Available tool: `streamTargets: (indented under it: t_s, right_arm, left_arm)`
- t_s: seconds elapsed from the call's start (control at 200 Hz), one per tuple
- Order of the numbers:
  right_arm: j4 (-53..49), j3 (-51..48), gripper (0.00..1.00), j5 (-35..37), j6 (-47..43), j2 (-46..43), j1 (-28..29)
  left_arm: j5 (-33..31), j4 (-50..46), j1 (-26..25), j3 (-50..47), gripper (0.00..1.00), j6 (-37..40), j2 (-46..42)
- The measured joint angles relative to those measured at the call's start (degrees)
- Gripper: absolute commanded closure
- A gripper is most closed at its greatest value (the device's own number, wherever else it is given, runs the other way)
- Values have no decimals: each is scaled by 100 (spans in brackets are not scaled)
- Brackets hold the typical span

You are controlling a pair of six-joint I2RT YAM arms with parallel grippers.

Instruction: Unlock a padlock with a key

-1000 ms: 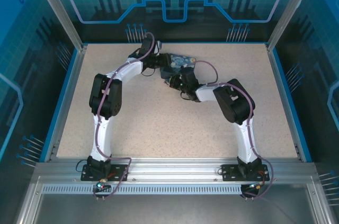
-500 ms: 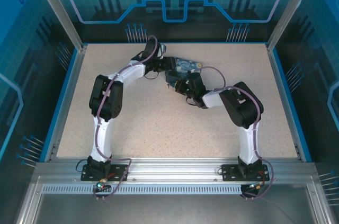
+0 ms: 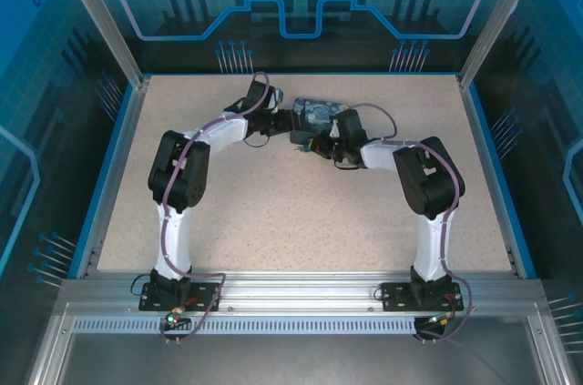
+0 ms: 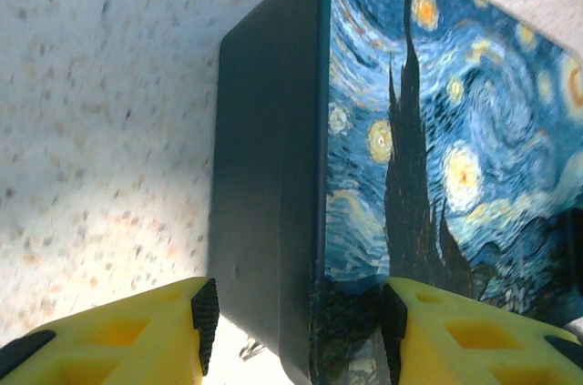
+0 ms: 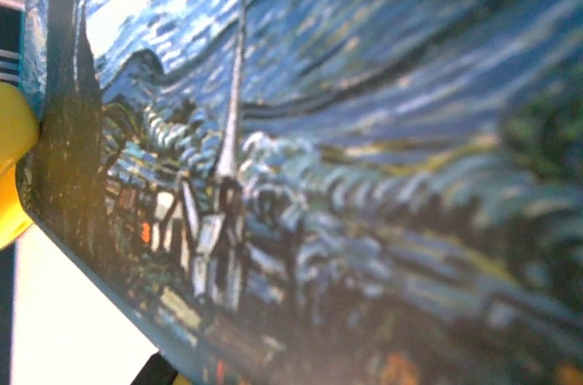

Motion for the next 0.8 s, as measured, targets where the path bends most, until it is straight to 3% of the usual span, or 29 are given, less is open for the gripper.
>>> streamTargets:
  t_s: [0.235, 0.4, 0.615, 0.795]
  right_arm:
    - [-2107, 800, 100, -483, -1239, 0, -42]
    - [-2931, 986, 100, -850, -1969, 0, -142]
    - [-3134, 994, 100, -1093, -2214, 0, -264]
    - [-2330, 557, 100, -1329, -1899, -90, -299]
  left_arm:
    - [-79, 164, -83, -931, 44, -173, -693]
    - [-428, -42, -186, -1036, 43, -96, -892]
    - [-907, -549, -343, -238, 42, 367, -551]
    - [-1113, -785, -424, 227, 44, 662, -160]
